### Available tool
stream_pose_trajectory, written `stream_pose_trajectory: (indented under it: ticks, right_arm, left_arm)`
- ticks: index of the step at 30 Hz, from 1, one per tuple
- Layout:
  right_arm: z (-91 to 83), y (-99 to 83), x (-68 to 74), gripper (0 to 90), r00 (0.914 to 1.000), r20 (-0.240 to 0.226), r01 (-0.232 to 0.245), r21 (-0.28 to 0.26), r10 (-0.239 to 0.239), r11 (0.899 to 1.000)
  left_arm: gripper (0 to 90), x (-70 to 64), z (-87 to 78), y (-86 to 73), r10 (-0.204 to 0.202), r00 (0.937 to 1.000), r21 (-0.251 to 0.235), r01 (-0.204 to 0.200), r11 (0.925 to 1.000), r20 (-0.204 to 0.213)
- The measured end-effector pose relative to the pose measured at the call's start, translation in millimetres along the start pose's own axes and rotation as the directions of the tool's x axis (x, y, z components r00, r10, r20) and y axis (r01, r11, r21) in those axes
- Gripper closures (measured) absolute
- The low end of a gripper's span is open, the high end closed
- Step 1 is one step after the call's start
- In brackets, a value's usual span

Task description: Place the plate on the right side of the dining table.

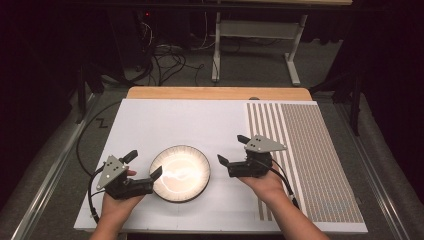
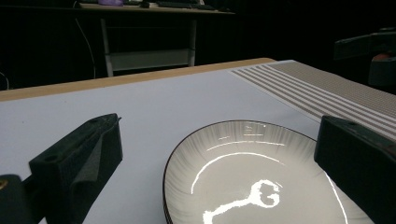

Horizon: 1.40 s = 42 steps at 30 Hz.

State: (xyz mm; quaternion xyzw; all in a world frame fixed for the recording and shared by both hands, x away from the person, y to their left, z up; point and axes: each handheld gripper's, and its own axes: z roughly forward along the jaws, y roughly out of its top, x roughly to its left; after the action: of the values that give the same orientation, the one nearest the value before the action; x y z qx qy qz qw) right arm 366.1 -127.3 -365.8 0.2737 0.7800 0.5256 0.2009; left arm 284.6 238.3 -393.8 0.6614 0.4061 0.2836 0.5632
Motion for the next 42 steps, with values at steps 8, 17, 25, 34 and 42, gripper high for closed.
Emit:
stream_pose_trajectory:
  ticks: [8,17,25,34,42]
  right_arm:
    - [10.9,1.1,5.9,16.2,0.9991,-0.039,-0.015,0.002,0.015,1.0]
    - [15.6,-7.1,10.8,22.9,0.9978,-0.061,-0.026,0.006,0.027,1.0]
    - [17.0,-12.9,12.3,31.7,0.9987,-0.037,-0.033,0.024,0.034,0.999]
    - [20.0,-17.8,14.6,51.0,0.9976,-0.059,-0.034,0.047,0.036,0.998]
    - [22.7,-22.1,19.4,75.9,0.9934,-0.112,-0.018,0.062,0.025,0.998]
  left_arm:
    - [1.8,0.2,-1.0,0.4,-0.002,1.0,-0.004,0.002,1.0,0.0]
    - [1.8,0.3,-1.9,1.3,-0.004,1.0,-0.013,0.004,0.9999,-0.004]
    - [1.8,-1.2,-2.5,3.3,-0.001,1.0,-0.017,0.0,0.9999,-0.001]
    - [1.8,-2.7,-4.9,7.2,-0.001,1.0,-0.03,0.001,0.9995,0.0]
    - [1.8,-5.2,-4.6,8.3,0.008,1.0,-0.029,-0.008,0.9996,0.006]
